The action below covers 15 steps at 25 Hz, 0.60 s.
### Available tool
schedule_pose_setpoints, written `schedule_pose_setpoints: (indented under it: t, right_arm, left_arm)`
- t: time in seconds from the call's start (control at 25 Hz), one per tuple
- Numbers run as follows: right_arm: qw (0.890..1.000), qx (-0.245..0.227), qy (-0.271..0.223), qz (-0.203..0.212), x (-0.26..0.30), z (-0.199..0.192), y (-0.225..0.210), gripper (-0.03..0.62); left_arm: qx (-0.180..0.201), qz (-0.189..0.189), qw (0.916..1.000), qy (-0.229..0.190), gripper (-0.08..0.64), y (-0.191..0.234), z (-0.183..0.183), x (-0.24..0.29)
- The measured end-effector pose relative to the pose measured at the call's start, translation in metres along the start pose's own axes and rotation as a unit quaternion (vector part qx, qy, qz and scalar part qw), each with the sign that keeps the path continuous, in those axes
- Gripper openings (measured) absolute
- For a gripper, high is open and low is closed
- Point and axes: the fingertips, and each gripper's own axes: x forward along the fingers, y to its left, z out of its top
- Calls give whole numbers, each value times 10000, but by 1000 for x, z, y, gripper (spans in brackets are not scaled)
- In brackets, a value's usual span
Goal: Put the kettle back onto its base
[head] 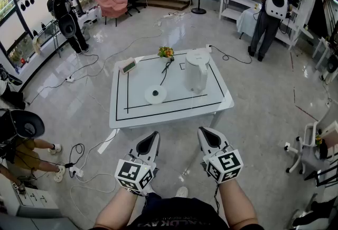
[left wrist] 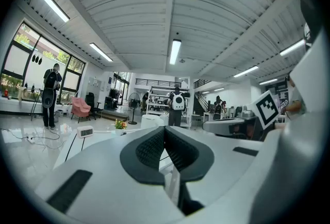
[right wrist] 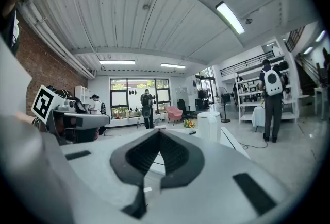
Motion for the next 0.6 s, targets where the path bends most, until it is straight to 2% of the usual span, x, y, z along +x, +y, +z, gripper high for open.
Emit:
schedule_pose_setpoints:
  t: [0.44,0.56,0.6]
  right_arm:
    - [9997,120,-161,160,-3,3,-8,2]
    - [9994,102,-277,171,-2,7,-8,2]
    - [9992,92,-335,199,0,9,-8,18]
  left_arm:
    - [-58,153,9999,-1,8,-3,0,7]
    - [-90,101,9999,10,90,-1,1,10]
    - [-78,91,9999,-2,145,0,2,12]
